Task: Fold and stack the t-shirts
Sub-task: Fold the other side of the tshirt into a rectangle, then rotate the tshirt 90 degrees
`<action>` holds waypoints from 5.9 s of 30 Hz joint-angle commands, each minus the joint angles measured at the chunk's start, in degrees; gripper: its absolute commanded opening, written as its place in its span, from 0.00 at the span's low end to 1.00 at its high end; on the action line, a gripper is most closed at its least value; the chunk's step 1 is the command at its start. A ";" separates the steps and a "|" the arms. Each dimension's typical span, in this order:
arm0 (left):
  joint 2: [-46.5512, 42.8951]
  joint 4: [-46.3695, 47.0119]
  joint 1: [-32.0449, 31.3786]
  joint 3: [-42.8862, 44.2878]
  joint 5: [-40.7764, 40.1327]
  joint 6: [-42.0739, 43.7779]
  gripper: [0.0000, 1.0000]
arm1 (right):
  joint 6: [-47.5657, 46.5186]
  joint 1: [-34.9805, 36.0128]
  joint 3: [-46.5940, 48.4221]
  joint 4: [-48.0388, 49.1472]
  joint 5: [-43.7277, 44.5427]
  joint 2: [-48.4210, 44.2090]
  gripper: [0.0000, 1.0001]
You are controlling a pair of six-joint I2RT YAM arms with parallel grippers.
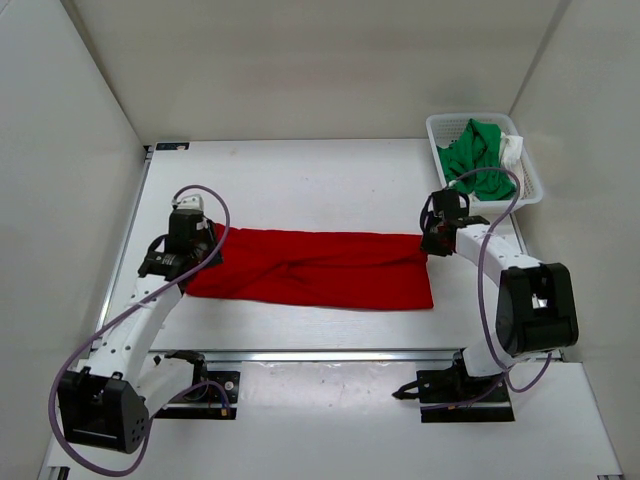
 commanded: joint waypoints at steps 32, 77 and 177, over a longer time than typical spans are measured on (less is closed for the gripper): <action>40.23 28.06 15.97 9.80 22.30 -22.12 0.29 | -8.60 37.33 47.59 9.58 -28.15 38.46 0.30; 49.21 27.10 18.17 18.42 21.60 -21.69 0.27 | -4.84 45.00 20.38 14.57 -27.44 20.73 0.36; 53.85 48.89 -39.92 8.66 28.17 -37.68 0.23 | -7.56 18.88 85.10 -36.69 6.30 28.57 0.64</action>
